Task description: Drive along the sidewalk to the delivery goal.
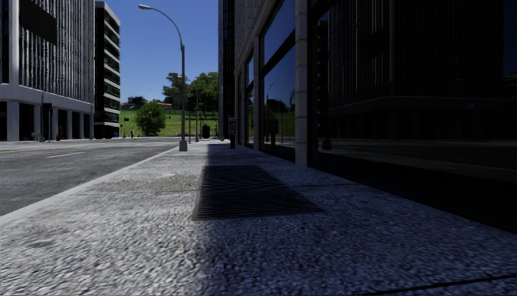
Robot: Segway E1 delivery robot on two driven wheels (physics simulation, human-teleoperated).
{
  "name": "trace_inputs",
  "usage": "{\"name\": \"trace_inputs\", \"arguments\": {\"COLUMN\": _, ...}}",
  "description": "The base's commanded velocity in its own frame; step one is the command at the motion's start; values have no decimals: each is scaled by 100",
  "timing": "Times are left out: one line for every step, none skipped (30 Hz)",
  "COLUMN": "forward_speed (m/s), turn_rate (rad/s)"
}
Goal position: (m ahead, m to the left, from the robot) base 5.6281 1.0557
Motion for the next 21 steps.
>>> {"name": "trace_inputs", "arguments": {"forward_speed": 141, "turn_rate": 120}}
{"name": "trace_inputs", "arguments": {"forward_speed": 141, "turn_rate": 120}}
{"name": "trace_inputs", "arguments": {"forward_speed": 141, "turn_rate": 120}}
{"name": "trace_inputs", "arguments": {"forward_speed": 141, "turn_rate": 120}}
{"name": "trace_inputs", "arguments": {"forward_speed": 141, "turn_rate": 72}}
{"name": "trace_inputs", "arguments": {"forward_speed": 141, "turn_rate": 0}}
{"name": "trace_inputs", "arguments": {"forward_speed": 141, "turn_rate": 0}}
{"name": "trace_inputs", "arguments": {"forward_speed": 141, "turn_rate": 0}}
{"name": "trace_inputs", "arguments": {"forward_speed": 141, "turn_rate": 0}}
{"name": "trace_inputs", "arguments": {"forward_speed": 141, "turn_rate": 0}}
{"name": "trace_inputs", "arguments": {"forward_speed": 141, "turn_rate": 0}}
{"name": "trace_inputs", "arguments": {"forward_speed": 141, "turn_rate": 0}}
{"name": "trace_inputs", "arguments": {"forward_speed": 141, "turn_rate": 0}}
{"name": "trace_inputs", "arguments": {"forward_speed": 141, "turn_rate": 0}}
{"name": "trace_inputs", "arguments": {"forward_speed": 141, "turn_rate": 0}}
{"name": "trace_inputs", "arguments": {"forward_speed": 142, "turn_rate": 0}}
{"name": "trace_inputs", "arguments": {"forward_speed": 142, "turn_rate": 0}}
{"name": "trace_inputs", "arguments": {"forward_speed": 142, "turn_rate": 0}}
{"name": "trace_inputs", "arguments": {"forward_speed": 142, "turn_rate": 0}}
{"name": "trace_inputs", "arguments": {"forward_speed": 142, "turn_rate": 4}}
{"name": "trace_inputs", "arguments": {"forward_speed": 142, "turn_rate": 11}}
